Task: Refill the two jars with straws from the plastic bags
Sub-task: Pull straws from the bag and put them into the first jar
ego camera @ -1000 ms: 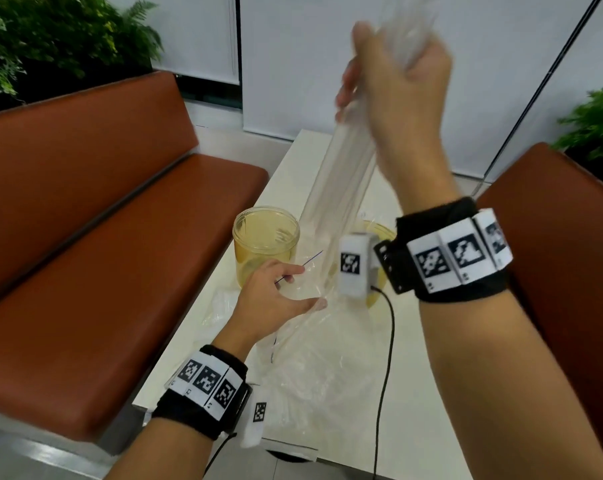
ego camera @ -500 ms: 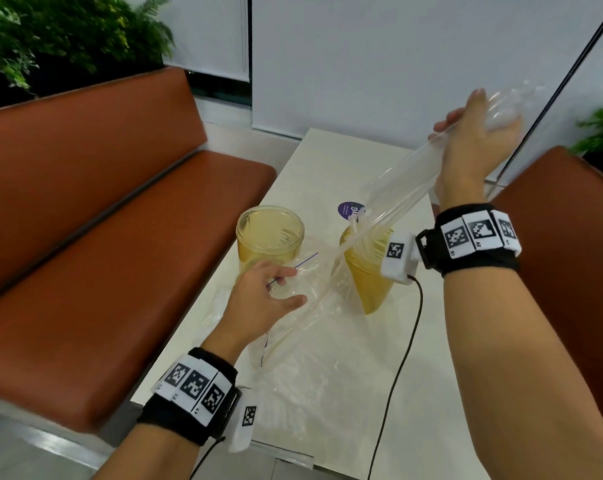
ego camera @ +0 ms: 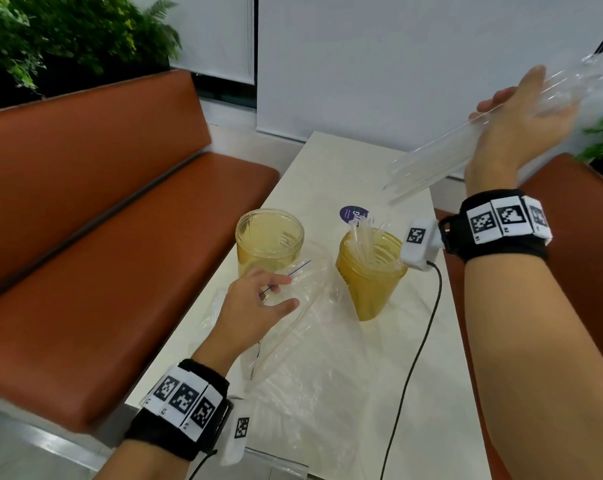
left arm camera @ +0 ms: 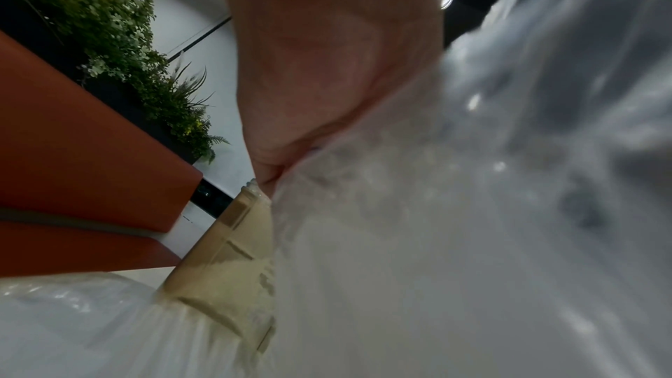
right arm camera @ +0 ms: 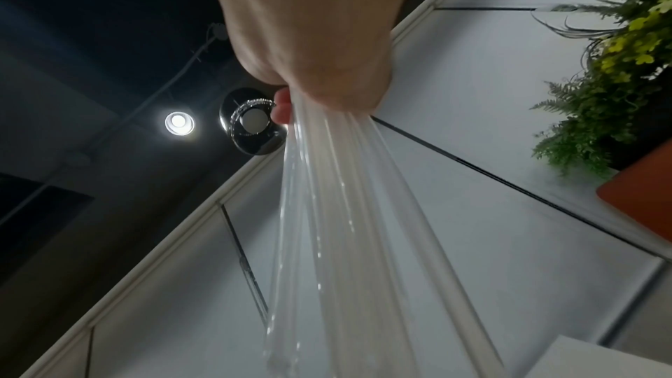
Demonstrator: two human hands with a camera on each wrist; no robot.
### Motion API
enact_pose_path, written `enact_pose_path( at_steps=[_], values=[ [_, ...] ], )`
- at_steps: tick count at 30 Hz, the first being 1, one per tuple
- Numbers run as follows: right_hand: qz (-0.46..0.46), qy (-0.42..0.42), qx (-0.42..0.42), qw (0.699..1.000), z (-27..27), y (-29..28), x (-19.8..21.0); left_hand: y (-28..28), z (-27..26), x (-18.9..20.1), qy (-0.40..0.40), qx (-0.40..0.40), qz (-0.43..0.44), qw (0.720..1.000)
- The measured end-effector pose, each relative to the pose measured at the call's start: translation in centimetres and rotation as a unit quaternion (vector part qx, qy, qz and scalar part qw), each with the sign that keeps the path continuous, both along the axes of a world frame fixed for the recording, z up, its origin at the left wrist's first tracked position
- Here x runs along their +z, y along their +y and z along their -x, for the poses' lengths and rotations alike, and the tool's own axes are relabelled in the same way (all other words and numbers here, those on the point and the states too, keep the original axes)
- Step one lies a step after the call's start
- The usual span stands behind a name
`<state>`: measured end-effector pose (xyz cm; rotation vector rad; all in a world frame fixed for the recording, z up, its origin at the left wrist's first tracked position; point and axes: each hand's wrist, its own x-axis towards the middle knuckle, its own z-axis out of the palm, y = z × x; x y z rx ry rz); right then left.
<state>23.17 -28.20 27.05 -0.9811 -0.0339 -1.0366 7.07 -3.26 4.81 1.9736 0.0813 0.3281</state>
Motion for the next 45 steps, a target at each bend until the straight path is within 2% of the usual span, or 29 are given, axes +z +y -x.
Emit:
enact_pose_path(
  at_steps=[5, 10, 13, 17, 26, 29, 31, 33, 35, 36, 38, 39, 40, 41, 42, 45],
  values=[
    [0.010, 0.005, 0.009, 1.000, -0.3, 0.9, -1.4, -0.1, 0.1, 0.4, -0.002, -0.004, 0.009, 1.000],
    [0.103, 0.039, 0.024, 0.994, -0.5, 2.1, -6.3, -0.1, 0.2, 0.5, -0.005, -0.001, 0.012, 1.000],
    [0.184, 0.086, 0.038, 0.978, -0.7, 2.4, -10.1, -0.1, 0.1, 0.5, -0.007, -0.002, 0.014, 1.000],
    [0.227, 0.160, 0.073, 0.958, -1.4, 2.4, -14.0, 0.0, 0.1, 0.5, -0.006, -0.003, 0.022, 1.000],
    [0.281, 0.316, 0.150, 0.894, -1.1, 1.4, -18.5, -0.2, -0.3, 0.8, -0.005, -0.010, 0.031, 0.999],
    [0.282, 0.295, 0.140, 0.902, -1.2, 1.3, -17.9, -0.3, -0.5, 1.0, -0.004, -0.016, 0.031, 0.999],
    [0.259, 0.240, 0.135, 0.926, -1.5, 1.4, -16.5, -0.3, -0.8, 1.1, 0.000, -0.018, 0.024, 1.000],
    [0.274, 0.195, 0.110, 0.935, -2.0, 1.4, -15.1, -0.5, -1.0, 1.4, 0.001, -0.020, 0.022, 1.000],
    [0.351, 0.177, 0.073, 0.917, -2.3, 1.2, -14.8, -0.6, -1.1, 1.6, 0.001, -0.021, 0.024, 0.999],
    [0.402, 0.183, 0.061, 0.895, -2.4, 1.2, -15.2, -0.6, -1.1, 1.6, 0.001, -0.022, 0.024, 0.999],
    [0.519, 0.240, 0.039, 0.819, -2.0, 1.2, -16.9, -0.7, -1.1, 1.6, 0.002, -0.022, 0.024, 0.999],
    [0.566, 0.280, 0.035, 0.774, -1.7, 1.3, -17.9, -0.7, -1.1, 1.6, 0.002, -0.022, 0.022, 1.000],
    [0.593, 0.309, 0.041, 0.742, -1.4, 1.3, -18.6, -0.6, -1.1, 1.6, 0.001, -0.022, 0.021, 1.000],
    [0.604, 0.321, 0.040, 0.728, -1.2, 1.3, -18.9, -0.6, -1.1, 1.6, 0.000, -0.023, 0.021, 1.000],
    [0.609, 0.314, 0.031, 0.727, -1.2, 1.3, -18.6, -0.6, -1.1, 1.7, -0.001, -0.024, 0.024, 0.999],
    [0.611, 0.262, -0.019, 0.747, -1.4, 1.8, -16.1, -0.6, -1.1, 1.7, -0.003, -0.029, 0.037, 0.999]
  ],
)
